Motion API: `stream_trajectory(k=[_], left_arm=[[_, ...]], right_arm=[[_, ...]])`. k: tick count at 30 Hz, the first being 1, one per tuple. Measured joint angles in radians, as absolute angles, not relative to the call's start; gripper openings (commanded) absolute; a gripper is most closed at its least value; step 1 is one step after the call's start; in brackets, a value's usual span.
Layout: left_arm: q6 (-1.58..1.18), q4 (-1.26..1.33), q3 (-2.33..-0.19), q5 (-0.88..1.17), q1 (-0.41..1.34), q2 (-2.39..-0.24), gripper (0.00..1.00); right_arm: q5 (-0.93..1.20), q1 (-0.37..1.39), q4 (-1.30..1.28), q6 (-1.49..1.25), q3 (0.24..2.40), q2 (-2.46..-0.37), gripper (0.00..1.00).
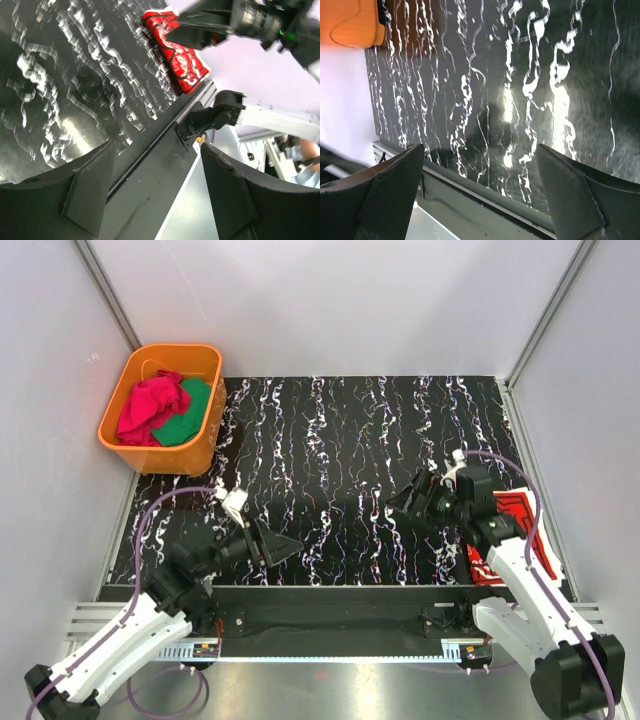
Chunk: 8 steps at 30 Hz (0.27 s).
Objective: Fold and stack the t-shirts
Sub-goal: Reset both grippers
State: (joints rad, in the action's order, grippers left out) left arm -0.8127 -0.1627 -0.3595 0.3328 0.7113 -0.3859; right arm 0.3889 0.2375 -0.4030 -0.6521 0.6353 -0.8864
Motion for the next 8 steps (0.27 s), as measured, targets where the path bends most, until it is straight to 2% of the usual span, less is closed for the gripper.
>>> stream_trajectory(k=[4, 8], left_arm=[[-0.925, -0.133, -0.173, 0.310, 0.711, -0.218, 0.76], [-1.023, -0.103, -0.055, 0.294, 0.711, -0.030, 0.78]], right_arm=[[0.426, 0.237, -0.350, -0.698, 0.520, -0.814, 1.00], [0.555, 0.237, -0.180, -0.765, 0.388, -0.833, 1.00]])
